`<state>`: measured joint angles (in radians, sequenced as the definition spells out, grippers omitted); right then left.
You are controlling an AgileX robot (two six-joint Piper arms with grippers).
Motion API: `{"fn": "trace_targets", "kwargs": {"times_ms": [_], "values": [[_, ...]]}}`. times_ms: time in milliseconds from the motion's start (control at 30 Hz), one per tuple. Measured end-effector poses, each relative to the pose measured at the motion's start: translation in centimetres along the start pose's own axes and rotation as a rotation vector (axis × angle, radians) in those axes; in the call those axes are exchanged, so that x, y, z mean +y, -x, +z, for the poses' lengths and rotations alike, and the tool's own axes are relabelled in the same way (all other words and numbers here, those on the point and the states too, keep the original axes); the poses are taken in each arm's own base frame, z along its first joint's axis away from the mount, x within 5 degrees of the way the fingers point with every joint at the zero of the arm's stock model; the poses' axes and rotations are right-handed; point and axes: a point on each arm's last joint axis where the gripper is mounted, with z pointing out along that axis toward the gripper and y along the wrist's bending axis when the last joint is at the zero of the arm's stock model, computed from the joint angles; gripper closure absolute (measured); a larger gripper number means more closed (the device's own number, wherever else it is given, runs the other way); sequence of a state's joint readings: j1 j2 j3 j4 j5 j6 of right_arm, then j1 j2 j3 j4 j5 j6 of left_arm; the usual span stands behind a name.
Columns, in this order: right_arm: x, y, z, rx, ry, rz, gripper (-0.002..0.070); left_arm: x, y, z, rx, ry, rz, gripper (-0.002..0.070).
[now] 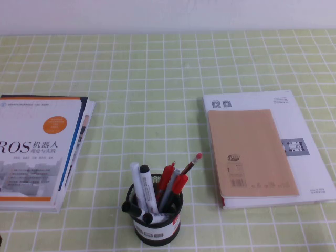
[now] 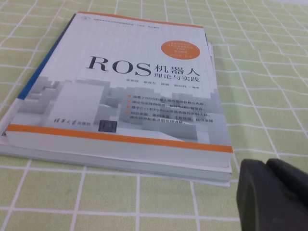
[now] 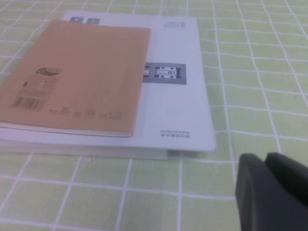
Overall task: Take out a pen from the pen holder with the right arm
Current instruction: 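Take a marker out of the pen holder and lay it on the table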
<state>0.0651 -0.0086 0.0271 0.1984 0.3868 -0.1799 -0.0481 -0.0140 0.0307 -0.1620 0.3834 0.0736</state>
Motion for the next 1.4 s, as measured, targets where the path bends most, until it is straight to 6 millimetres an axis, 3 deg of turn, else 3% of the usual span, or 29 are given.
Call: {"fn": "trace_targets", "kwargs": {"times_ms": [533, 733, 1033, 1400], "values": [[0.1, 0.3, 0.0, -0.032, 0.011, 0.042, 0.0689, 0.0, 0.0, 0.0, 0.000, 0.000, 0.000, 0.0683], [0.4, 0.7, 0.0, -0.072, 0.054, 0.177, 0.0689, 0.0, 0.0, 0.0, 0.000, 0.000, 0.000, 0.0683], [0.7, 2.0, -0.3, -0.195, 0.137, 0.548, 0.0688, 0.0, 0.0, 0.0, 0.000, 0.000, 0.000, 0.0683], [0.7, 2.3, -0.3, -0.228, 0.151, 0.594, 0.0689, 0.0, 0.0, 0.0, 0.000, 0.000, 0.000, 0.0683]]}}
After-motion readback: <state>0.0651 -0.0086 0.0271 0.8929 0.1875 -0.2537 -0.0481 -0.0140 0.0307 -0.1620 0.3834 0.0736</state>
